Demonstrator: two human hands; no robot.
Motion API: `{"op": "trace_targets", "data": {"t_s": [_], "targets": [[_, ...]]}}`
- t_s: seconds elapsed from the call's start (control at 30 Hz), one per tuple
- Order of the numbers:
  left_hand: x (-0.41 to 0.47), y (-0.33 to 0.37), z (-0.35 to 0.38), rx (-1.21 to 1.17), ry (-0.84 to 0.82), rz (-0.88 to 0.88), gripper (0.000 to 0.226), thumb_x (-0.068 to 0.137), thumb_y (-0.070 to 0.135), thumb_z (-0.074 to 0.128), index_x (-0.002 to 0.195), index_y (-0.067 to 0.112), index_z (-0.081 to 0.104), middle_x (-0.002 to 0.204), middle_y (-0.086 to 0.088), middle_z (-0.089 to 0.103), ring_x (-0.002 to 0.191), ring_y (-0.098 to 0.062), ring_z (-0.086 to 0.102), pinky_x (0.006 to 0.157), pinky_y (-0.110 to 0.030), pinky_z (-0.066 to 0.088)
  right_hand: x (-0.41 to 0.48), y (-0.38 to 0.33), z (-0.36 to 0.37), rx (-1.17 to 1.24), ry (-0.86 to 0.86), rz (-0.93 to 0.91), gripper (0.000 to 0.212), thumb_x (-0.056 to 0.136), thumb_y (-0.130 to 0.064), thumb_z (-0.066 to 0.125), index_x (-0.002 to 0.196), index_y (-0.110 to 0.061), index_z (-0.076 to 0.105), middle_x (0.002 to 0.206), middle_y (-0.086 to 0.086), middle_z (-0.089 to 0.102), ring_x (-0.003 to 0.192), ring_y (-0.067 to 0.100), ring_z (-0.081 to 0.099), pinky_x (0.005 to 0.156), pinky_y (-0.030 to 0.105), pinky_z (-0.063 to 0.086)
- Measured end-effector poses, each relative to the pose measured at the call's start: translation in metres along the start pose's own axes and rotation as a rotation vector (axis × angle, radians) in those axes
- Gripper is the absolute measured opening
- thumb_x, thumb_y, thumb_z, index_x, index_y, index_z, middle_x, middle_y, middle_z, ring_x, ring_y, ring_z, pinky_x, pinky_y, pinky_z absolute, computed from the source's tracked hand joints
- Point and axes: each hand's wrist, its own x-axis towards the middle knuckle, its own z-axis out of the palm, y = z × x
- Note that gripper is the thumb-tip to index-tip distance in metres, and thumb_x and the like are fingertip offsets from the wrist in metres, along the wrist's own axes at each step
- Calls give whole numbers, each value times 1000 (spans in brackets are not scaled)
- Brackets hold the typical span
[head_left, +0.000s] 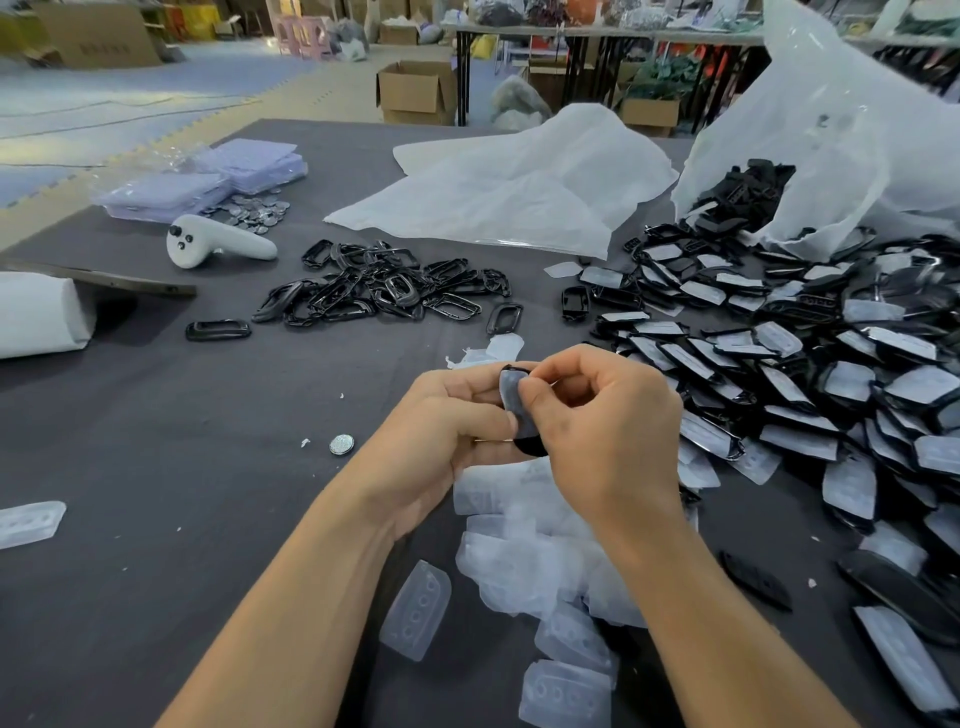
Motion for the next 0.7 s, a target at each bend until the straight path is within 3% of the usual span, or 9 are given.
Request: {"op": "trace_targets", "data": {"t_s": [0.1, 0.17, 0.3, 0.5, 0.6, 0.7], "targets": [[2, 0, -1, 9, 76, -21, 53, 76, -16, 49, 114, 7, 78, 109, -21, 76, 101, -30, 74, 88, -42, 63, 1, 1, 0, 15, -42, 0, 15, 85, -21, 77, 74, -27, 70, 68, -17, 69, 62, 6, 65, 57, 25, 54], [2, 0, -3, -3, 113, -26, 53, 81, -21, 45, 114, 4, 77, 108, -22, 75, 100, -31, 74, 86, -41, 63, 4, 2, -2, 79, -106, 48, 15, 86, -19, 74, 74, -26, 70, 68, -12, 69, 62, 8, 64, 61, 31, 58], [0, 2, -5, -39, 123, -48, 44, 87, -19, 46, 114, 0, 75, 98, -19, 74, 92, -28, 72, 85, -39, 64, 7, 4, -5, 73, -164, 39, 17, 86, -18, 74, 72, -27, 70, 64, -8, 69, 59, 10, 63, 58, 34, 57], [-1, 1, -2, 14, 105, -74, 42, 82, -10, 51, 115, 0, 75, 107, -23, 73, 102, -33, 72, 97, -51, 58, 4, 6, -5, -48, -120, -80, 15, 85, -21, 78, 76, -29, 69, 65, -13, 65, 62, 10, 62, 55, 26, 51], [0, 1, -3, 14, 114, -80, 42, 78, -7, 54, 112, 2, 76, 108, -23, 74, 101, -31, 73, 95, -49, 60, 3, 6, -4, -86, -96, -136, 13, 85, -23, 79, 78, -29, 69, 60, -11, 62, 62, 11, 60, 56, 31, 52], [-1, 1, -3, 47, 113, -62, 37, 81, -7, 61, 112, 4, 77, 108, -22, 75, 102, -30, 73, 94, -48, 60, 3, 7, -2, -106, -58, -143, 14, 83, -29, 81, 78, -29, 68, 61, -12, 62, 63, 11, 60, 54, 26, 49]]}}
